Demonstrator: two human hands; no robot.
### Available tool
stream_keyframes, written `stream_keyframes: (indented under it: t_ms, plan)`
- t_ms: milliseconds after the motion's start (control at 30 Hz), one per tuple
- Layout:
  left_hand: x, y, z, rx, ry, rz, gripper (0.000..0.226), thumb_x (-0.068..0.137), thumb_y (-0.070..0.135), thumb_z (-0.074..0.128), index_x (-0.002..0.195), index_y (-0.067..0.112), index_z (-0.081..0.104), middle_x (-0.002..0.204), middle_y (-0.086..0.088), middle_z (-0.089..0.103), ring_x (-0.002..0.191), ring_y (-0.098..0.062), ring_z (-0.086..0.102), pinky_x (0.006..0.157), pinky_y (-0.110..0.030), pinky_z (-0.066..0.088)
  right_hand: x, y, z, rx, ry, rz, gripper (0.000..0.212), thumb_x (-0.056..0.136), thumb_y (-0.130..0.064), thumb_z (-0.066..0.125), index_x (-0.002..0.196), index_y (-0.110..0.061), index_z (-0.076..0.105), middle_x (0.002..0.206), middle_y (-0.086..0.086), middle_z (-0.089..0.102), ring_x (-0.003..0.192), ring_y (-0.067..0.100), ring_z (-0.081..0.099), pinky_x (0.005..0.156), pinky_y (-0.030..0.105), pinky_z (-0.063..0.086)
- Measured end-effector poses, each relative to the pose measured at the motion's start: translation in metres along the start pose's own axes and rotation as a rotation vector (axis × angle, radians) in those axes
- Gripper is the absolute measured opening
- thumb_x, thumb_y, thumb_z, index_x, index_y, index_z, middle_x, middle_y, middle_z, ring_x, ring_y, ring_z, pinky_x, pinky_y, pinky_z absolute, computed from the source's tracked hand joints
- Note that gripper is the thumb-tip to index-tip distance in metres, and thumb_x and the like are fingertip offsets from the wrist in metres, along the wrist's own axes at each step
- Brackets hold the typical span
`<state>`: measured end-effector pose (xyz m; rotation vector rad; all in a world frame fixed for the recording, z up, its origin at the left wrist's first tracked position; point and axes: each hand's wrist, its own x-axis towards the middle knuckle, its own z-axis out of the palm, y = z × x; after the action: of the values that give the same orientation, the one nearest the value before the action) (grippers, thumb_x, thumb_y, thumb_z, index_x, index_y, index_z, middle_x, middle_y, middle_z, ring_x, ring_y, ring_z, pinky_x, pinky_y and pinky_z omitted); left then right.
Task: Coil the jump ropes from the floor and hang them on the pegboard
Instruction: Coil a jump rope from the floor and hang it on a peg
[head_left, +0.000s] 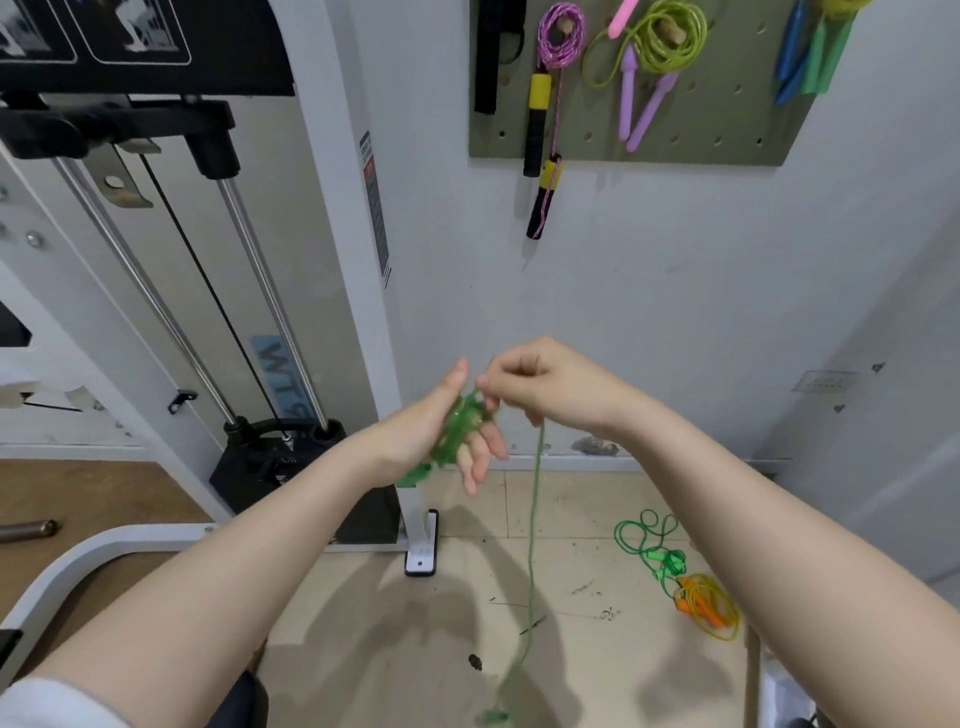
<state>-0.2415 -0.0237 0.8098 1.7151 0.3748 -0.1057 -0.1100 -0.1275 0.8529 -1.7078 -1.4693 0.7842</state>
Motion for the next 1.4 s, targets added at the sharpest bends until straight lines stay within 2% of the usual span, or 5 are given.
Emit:
stream_keyframes:
  t_ms: [200, 500, 767, 1133, 1400]
  plan:
    - [-0.011, 0.030, 0.007, -0.575, -0.120, 0.335, 0.097, 0.070, 0.076, 0.008, 0.073, 0.003, 0.071, 0.043, -0.004, 0.051, 0.036, -0.017, 0.046, 0.061, -0.024, 0.050, 0.004, 0.029, 0.009, 0.328, 0.074, 0.112, 0.033, 0.096, -0.024, 0.047, 0.068, -0.012, 0.059, 0.060, 0.008, 0.049, 0.055, 0.015, 0.042, 0.055, 0.026, 0.037]
    - [0.017, -0.003, -0.032, -0.513, 0.553, 0.129, 0.082, 0.092, 0.062, 0.003, 0.141, 0.002, 0.032, 0.128, -0.012, 0.056, 0.126, -0.027, 0.047, 0.117, -0.044, 0.015, -0.022, 0.031, 0.019, -0.071, -0.318, 0.226, 0.028, 0.092, -0.029, 0.055, 0.069, -0.014, 0.061, 0.045, -0.006, 0.043, 0.041, 0.011, 0.036, 0.044, 0.021, 0.033]
    - [0.002, 0.018, 0.023, -0.355, -0.189, 0.076, 0.111, 0.067, 0.082, -0.004, 0.072, -0.003, 0.067, 0.052, -0.013, 0.062, 0.036, -0.019, 0.051, 0.058, -0.026, 0.047, -0.006, 0.023, -0.018, 0.159, 0.203, 0.080, 0.023, 0.085, -0.025, 0.065, 0.069, -0.008, 0.063, 0.054, -0.008, 0.055, 0.056, 0.011, 0.042, 0.055, 0.023, 0.036]
    - [0.009, 0.053, -0.023, -0.892, 0.367, 0.417, 0.091, 0.088, 0.070, 0.011, 0.130, -0.003, 0.045, 0.112, -0.017, 0.065, 0.113, -0.028, 0.059, 0.103, -0.035, 0.039, -0.023, 0.039, 0.007, 0.115, -0.091, 0.185, 0.030, 0.096, -0.023, 0.048, 0.073, -0.006, 0.057, 0.048, -0.004, 0.044, 0.041, 0.010, 0.038, 0.042, 0.021, 0.035]
    - [0.006, 0.025, 0.012, -0.254, -0.047, -0.014, 0.085, 0.089, 0.064, 0.001, 0.091, 0.001, 0.060, 0.065, -0.011, 0.065, 0.050, -0.015, 0.059, 0.077, -0.032, 0.047, -0.010, 0.013, -0.019, -0.071, 0.053, 0.035, 0.019, 0.078, -0.022, 0.073, 0.064, -0.017, 0.061, 0.044, -0.009, 0.046, 0.047, 0.006, 0.041, 0.051, 0.027, 0.033]
